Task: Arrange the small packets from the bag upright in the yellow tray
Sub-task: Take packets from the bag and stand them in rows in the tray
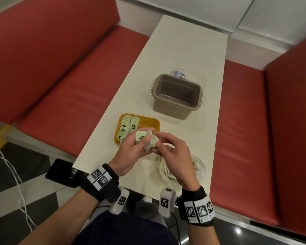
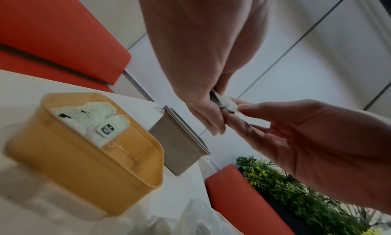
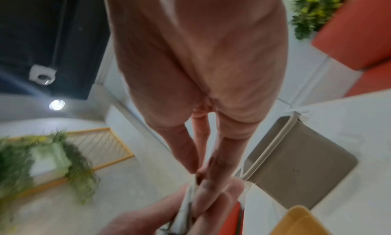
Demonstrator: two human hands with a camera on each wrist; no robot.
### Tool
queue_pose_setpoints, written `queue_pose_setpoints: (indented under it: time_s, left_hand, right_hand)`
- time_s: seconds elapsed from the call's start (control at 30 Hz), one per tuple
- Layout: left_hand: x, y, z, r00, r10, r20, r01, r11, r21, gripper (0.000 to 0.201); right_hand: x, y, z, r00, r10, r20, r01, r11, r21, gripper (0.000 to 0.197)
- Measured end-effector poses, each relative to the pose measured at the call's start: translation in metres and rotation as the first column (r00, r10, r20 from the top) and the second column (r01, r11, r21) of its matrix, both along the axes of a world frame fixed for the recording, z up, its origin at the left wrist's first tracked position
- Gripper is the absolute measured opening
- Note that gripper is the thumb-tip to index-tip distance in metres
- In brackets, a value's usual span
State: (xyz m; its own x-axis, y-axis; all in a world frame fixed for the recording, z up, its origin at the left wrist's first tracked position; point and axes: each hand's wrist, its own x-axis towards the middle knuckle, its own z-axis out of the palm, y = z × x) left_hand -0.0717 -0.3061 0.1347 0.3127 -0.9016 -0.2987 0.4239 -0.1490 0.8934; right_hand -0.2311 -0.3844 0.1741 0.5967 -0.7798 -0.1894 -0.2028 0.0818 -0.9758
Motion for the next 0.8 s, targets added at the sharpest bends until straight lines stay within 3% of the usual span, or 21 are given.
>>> queue_pose_setpoints:
  time_s: [0.07, 0.2, 0.37, 0.5, 0.67, 0.8]
  left_hand:
    - [0.012, 0.001, -0.002, 1.0, -0.007, 0.0, 0.007, 1.0, 0.005, 0.032]
    - [0.034, 0.005, -0.004, 0.998, -0.059, -0.022, 0.06, 0.997, 0.039, 0.032]
    - [0.059, 0.012, -0.006, 0.992, -0.092, -0.085, 0.101, 0.988, 0.112, 0.028]
    - [0.078, 0.016, -0.011, 0.991, -0.123, -0.056, 0.13, 0.979, 0.155, 0.03]
    - [0.103, 0.027, -0.016, 1.0, -0.009, -0.017, 0.012, 0.984, 0.177, 0.023]
    - [0.116, 0.034, -0.015, 0.999, 0.036, -0.015, -0.032, 0.982, 0.184, 0.03]
  right_hand:
    - [0.01, -0.002, 0.003, 0.999, 0.034, -0.021, -0.036, 0.996, -0.078, 0.037]
    - [0.031, -0.006, -0.001, 0.979, 0.089, -0.183, -0.136, 0.956, -0.261, 0.024]
    - [0.055, -0.01, -0.007, 0.928, 0.15, -0.341, -0.275, 0.894, -0.354, 0.03]
    - [0.072, -0.024, -0.025, 0.904, 0.092, -0.418, -0.295, 0.841, -0.454, 0.014]
    - [0.087, -0.055, -0.044, 0.917, 0.021, -0.397, -0.197, 0.892, -0.406, 0.012]
    - [0.108, -0.072, -0.071, 0.878, -0.017, -0.478, -0.188, 0.907, -0.377, 0.011]
